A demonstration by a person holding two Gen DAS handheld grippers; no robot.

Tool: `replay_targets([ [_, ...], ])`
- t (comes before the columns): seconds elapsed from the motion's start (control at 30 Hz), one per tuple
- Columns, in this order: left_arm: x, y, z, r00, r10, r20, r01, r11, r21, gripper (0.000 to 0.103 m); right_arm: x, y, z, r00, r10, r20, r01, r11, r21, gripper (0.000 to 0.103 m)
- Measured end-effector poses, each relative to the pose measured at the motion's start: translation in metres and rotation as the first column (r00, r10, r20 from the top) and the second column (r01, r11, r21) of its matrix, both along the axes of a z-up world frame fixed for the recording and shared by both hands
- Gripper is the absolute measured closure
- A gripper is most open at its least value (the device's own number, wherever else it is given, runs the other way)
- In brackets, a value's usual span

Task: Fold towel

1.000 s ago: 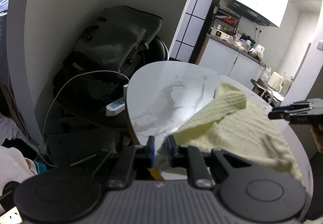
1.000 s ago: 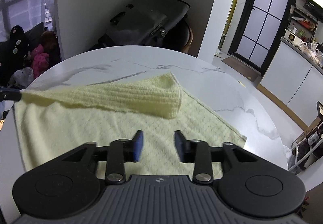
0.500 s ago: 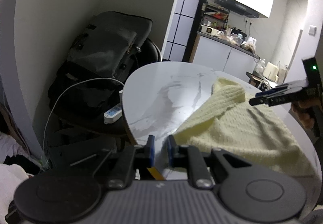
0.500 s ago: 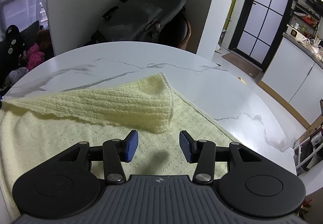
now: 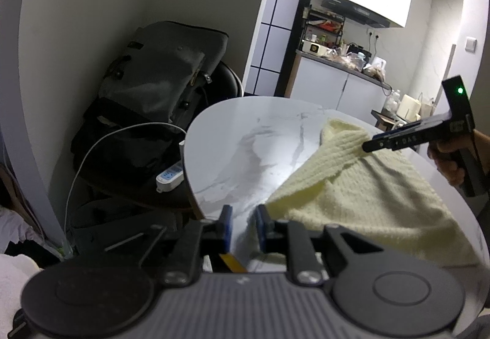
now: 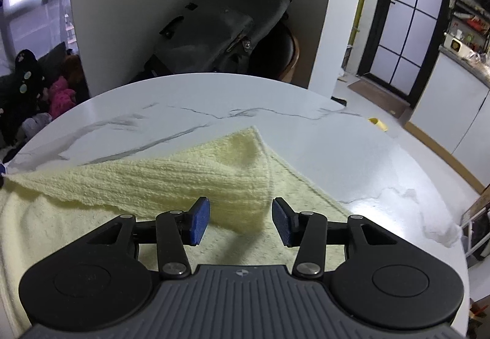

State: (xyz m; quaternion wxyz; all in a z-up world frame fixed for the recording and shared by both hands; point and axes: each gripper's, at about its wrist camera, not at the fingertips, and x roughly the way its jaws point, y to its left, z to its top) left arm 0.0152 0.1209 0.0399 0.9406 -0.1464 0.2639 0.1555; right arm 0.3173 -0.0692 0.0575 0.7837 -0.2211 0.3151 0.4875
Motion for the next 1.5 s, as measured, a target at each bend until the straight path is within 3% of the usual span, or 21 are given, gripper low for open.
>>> replay_targets([
  [0.03, 0.0, 0.0, 0.0, 1.0, 0.0, 0.001, 0.0, 1.0, 0.0, 0.068, 0.0, 0.0, -0.001, 1.0, 0.002, -0.005, -0.002, 1.0, -0.001, 0.064],
  [0.1, -0.001, 0.0, 0.0, 1.0, 0.004, 0.009, -0.004, 1.0, 0.004, 0.062, 0.001, 0.001, 0.001, 1.0, -0.002, -0.006, 0.002, 1.0, -0.004, 0.087],
  [0.2, -0.002, 0.001, -0.001, 1.0, 0.0, 0.016, 0.0, 1.0, 0.0, 0.055, 0.001, 0.001, 0.005, 1.0, -0.007, 0.0, 0.007, 1.0, -0.001, 0.095],
  [0.4, -0.004, 0.001, 0.001, 0.999, -0.02, 0.037, 0.019, 1.0, 0.011, 0.031, -0.005, 0.01, 0.02, 1.0, 0.006, 0.028, -0.006, 1.0, 0.007, 0.097],
  [0.63, -0.007, 0.002, 0.001, 0.998, -0.009, 0.059, 0.009, 1.0, 0.001, 0.027, -0.011, 0.029, 0.035, 0.998, 0.027, 0.053, -0.027, 1.0, 0.009, 0.098],
  [0.97, -0.014, 0.008, 0.004, 0.996, 0.0, 0.094, 0.001, 1.0, -0.014, 0.029, -0.01, 0.059, 0.051, 0.996, 0.031, 0.083, -0.033, 0.999, 0.023, 0.098],
  [1.03, -0.015, 0.008, 0.005, 0.994, -0.008, 0.105, 0.009, 1.0, -0.009, 0.043, -0.009, 0.067, 0.055, 0.996, 0.032, 0.084, -0.035, 0.999, 0.031, 0.098],
  [1.2, -0.014, 0.008, 0.002, 0.993, -0.051, 0.106, 0.054, 0.998, -0.031, 0.063, -0.011, 0.091, 0.056, 0.995, 0.05, 0.084, -0.053, 0.998, 0.034, 0.098],
  [1.5, -0.015, 0.008, -0.002, 0.99, -0.099, 0.104, 0.101, 0.995, -0.014, 0.063, -0.001, 0.127, 0.044, 0.999, 0.005, 0.039, -0.006, 0.999, 0.045, 0.097],
])
